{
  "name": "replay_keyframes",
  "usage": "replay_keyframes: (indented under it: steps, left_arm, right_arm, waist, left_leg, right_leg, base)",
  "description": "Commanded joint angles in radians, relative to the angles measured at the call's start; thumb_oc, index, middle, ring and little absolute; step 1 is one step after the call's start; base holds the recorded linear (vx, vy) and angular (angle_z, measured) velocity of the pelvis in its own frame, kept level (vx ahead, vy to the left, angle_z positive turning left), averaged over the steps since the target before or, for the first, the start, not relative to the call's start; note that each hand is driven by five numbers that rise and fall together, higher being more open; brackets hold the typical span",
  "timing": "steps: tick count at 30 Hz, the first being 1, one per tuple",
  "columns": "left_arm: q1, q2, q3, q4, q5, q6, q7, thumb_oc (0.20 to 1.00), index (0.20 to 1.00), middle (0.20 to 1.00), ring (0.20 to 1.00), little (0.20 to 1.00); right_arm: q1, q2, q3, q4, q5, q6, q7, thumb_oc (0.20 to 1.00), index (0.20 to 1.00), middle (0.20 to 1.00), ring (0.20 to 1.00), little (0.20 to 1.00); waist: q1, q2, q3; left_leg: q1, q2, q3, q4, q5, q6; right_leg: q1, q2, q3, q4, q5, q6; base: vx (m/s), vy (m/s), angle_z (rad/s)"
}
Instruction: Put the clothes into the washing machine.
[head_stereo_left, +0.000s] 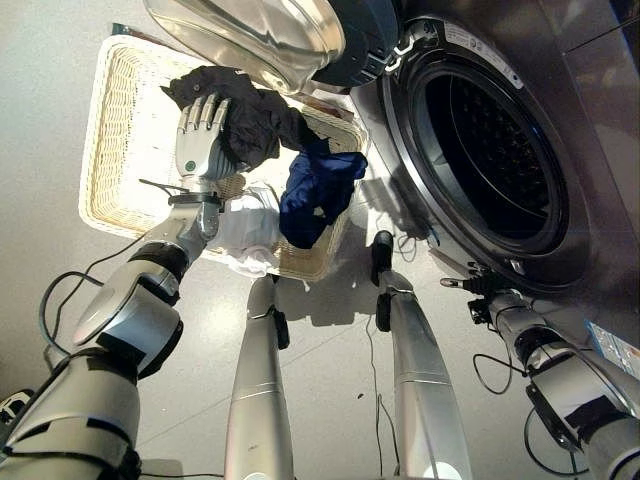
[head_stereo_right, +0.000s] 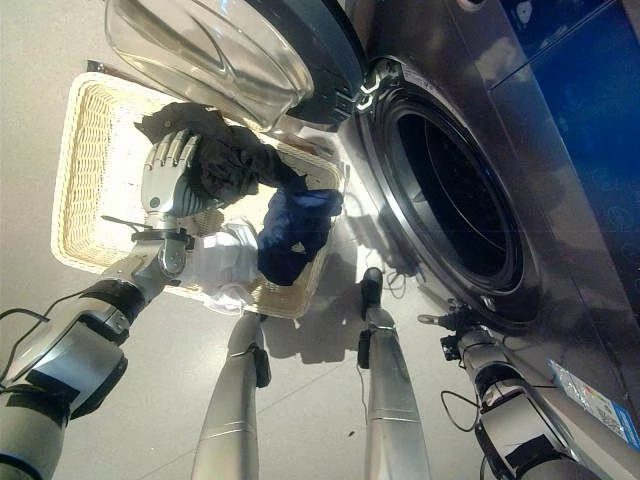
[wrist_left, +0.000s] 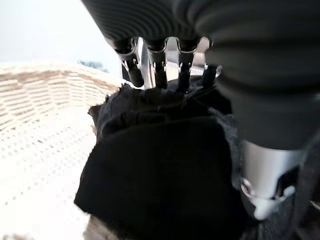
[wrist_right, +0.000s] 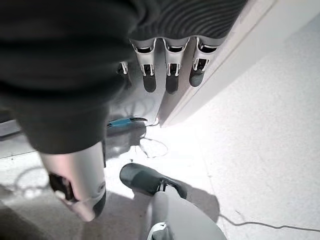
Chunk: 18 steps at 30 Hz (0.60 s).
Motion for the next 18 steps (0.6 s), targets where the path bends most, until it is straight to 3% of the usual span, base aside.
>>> replay_keyframes:
  steps: [1,13,18]
  left_arm:
    - [-0.072,0.055,0.059,0.041,0.008,0.022,0.067,1.000,1.000,1.000,1.000,1.000]
    - [-0.086,0.052,0.032,0.088,0.015,0.049,0.035,1.000,1.000,1.000,1.000,1.000]
    - [-0.090,0.051,-0.003,0.095,0.000,0.045,-0.085,1.000,1.000,1.000,1.000,1.000]
  right_arm:
    - [0.032,-0.032,0.018,-0.011,0.028,-0.011,-0.017,1.000,1.000,1.000,1.000,1.000]
    - [0.009,-0.033,0.032,-0.003,0.036,-0.014,-0.016,1.000,1.000,1.000,1.000,1.000]
    - [0.003,-0.038,0.036,-0.006,0.039,-0.014,-0.017,1.000,1.000,1.000,1.000,1.000]
  waist:
    - [0.024,-0.053,-0.016]
    - [0.021,-0.061,-0.016]
    - [0.020,-0.061,-0.016]
  left_leg:
    - [-0.047,-0.063,-0.039,0.160,-0.115,0.056]
    - [-0.066,-0.066,-0.049,0.167,-0.120,0.056]
    - [-0.068,-0.068,-0.048,0.164,-0.117,0.056]
  right_leg:
    - [0.037,0.059,0.014,-0.164,0.146,0.013]
    - [0.023,0.063,0.015,-0.169,0.152,0.013]
    - [0.020,0.064,0.016,-0.173,0.157,0.015]
  base:
    - [0.00,0.000,0.00]
    - [0.00,0.000,0.00]
    - [0.00,0.000,0.00]
